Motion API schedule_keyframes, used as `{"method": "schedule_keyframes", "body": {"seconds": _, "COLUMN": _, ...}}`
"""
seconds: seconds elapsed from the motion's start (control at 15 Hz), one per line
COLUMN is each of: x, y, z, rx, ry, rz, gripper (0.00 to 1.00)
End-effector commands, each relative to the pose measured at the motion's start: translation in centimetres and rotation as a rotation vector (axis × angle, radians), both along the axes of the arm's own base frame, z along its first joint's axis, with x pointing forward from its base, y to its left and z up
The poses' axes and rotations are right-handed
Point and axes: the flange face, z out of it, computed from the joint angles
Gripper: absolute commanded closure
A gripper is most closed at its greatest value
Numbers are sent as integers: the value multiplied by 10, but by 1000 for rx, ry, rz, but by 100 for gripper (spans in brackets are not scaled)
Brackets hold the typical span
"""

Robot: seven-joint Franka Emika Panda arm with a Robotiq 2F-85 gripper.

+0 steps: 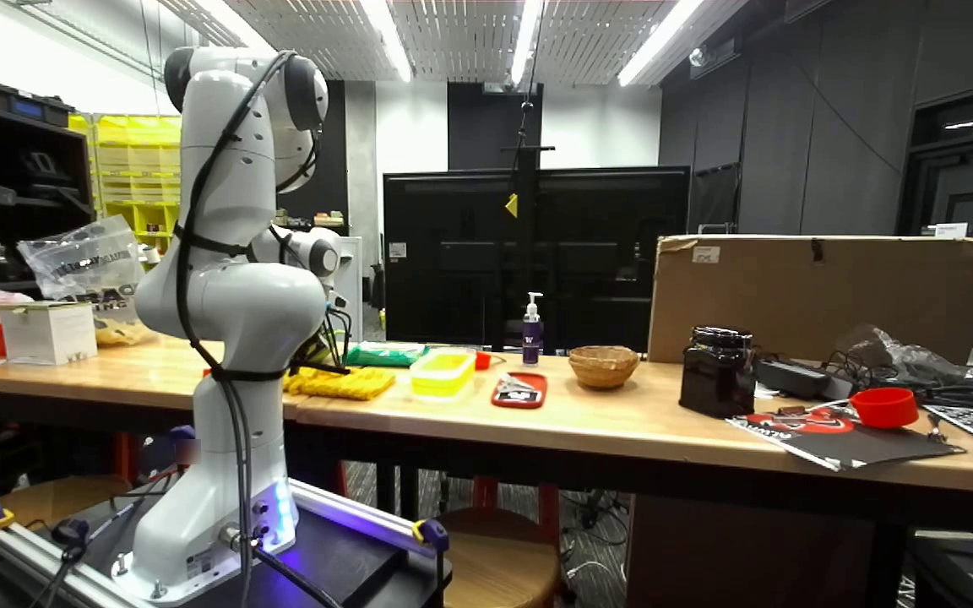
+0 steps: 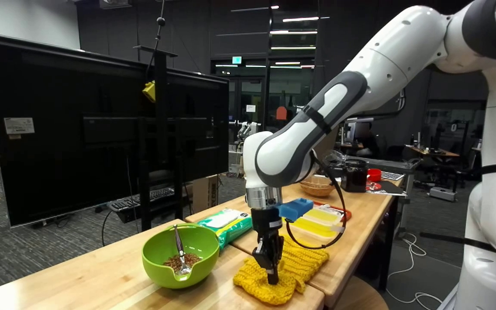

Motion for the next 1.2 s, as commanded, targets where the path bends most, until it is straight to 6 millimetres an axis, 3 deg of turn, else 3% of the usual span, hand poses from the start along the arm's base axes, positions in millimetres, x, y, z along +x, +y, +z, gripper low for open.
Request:
{"method": "schedule_keyframes", "body": {"seconds": 0.0, "x": 3, "y": 12, "z": -24, "rx": -60, "ry": -35, "rz": 55, "gripper": 100}}
{"method": "schedule_keyframes", "body": {"seconds": 0.07, "x": 5, "y": 13, "z": -32, "rx": -99, "ry": -43, "rz": 86, "gripper": 100}}
{"method": "schedule_keyframes", "body": {"seconds": 0.27, "x": 10, "y": 23, "z": -30, "rx": -135, "ry": -78, "rz": 143, "gripper": 100}}
{"method": "schedule_keyframes", "body": {"seconds": 0.73, "x": 15, "y": 37, "z": -1, "rx": -106, "ry": -94, "rz": 175, "gripper": 100}}
{"method": "schedule_keyframes", "body": {"seconds": 1.13, "x": 36, "y": 28, "z": 28, "rx": -110, "ry": -74, "rz": 161, "gripper": 100}}
